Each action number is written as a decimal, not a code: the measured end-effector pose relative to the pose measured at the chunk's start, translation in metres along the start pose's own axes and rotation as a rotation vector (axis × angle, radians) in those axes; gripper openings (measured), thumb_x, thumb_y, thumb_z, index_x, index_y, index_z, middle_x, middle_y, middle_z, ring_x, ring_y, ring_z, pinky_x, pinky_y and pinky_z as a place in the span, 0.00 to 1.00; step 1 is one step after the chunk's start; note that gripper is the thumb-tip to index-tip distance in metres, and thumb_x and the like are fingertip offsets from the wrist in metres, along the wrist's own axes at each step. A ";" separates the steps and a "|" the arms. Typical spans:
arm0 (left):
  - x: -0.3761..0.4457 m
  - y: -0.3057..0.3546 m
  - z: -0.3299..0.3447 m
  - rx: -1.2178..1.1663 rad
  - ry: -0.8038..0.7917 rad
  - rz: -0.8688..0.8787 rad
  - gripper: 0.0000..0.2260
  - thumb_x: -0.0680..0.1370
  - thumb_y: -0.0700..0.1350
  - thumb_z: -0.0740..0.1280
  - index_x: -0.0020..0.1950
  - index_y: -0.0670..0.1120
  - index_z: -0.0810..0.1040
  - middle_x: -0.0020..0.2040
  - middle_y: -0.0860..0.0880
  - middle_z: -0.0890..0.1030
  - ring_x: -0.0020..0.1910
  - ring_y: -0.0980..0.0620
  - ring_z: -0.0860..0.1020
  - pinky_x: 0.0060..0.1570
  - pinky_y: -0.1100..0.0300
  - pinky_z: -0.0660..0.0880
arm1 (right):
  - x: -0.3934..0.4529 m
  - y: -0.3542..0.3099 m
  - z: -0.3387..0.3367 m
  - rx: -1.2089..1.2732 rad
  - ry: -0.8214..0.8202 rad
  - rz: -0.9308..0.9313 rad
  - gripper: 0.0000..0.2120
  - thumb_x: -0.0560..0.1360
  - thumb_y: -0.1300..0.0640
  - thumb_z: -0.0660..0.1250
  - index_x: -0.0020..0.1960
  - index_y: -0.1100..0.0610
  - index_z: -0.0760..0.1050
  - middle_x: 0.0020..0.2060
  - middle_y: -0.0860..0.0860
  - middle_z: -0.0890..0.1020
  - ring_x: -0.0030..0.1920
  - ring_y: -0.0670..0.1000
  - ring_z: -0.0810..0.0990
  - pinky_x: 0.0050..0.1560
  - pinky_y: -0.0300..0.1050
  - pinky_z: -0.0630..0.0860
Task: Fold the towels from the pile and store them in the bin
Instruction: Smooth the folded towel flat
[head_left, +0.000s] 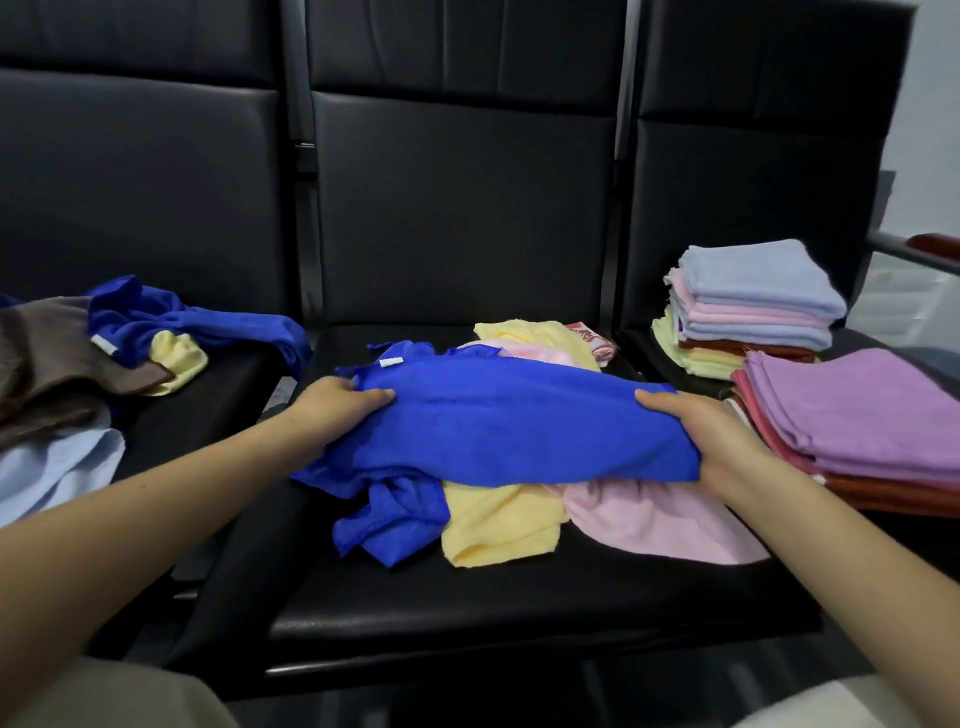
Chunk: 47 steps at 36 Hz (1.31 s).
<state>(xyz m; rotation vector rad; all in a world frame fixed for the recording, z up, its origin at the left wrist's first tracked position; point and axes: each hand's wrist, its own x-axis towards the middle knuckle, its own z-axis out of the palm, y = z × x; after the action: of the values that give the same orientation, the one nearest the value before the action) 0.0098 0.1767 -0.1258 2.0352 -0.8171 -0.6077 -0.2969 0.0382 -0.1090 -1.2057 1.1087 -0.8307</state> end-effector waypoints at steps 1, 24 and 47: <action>-0.004 0.003 0.000 -0.074 0.020 0.028 0.10 0.77 0.51 0.69 0.43 0.44 0.79 0.44 0.45 0.80 0.40 0.50 0.77 0.37 0.59 0.71 | -0.002 -0.002 -0.002 0.020 -0.006 0.006 0.07 0.76 0.59 0.69 0.52 0.60 0.80 0.41 0.56 0.86 0.41 0.55 0.83 0.40 0.46 0.78; -0.040 -0.002 0.014 0.071 0.122 0.360 0.15 0.80 0.43 0.63 0.67 0.49 0.72 0.37 0.49 0.74 0.37 0.54 0.72 0.38 0.58 0.68 | -0.042 -0.037 0.017 0.124 -0.243 -0.139 0.06 0.78 0.61 0.64 0.44 0.59 0.78 0.34 0.52 0.83 0.34 0.49 0.81 0.33 0.37 0.76; -0.033 0.041 0.078 -0.146 -0.196 0.079 0.17 0.78 0.51 0.68 0.33 0.47 0.67 0.33 0.49 0.71 0.31 0.52 0.70 0.32 0.63 0.70 | 0.011 0.005 0.048 -0.559 -0.049 -0.241 0.09 0.75 0.56 0.70 0.55 0.56 0.77 0.37 0.47 0.76 0.30 0.43 0.75 0.30 0.36 0.67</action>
<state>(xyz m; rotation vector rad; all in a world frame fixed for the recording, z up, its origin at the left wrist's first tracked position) -0.0771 0.1422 -0.1288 1.8224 -0.9355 -0.8073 -0.2486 0.0429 -0.1161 -1.8431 1.2109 -0.6821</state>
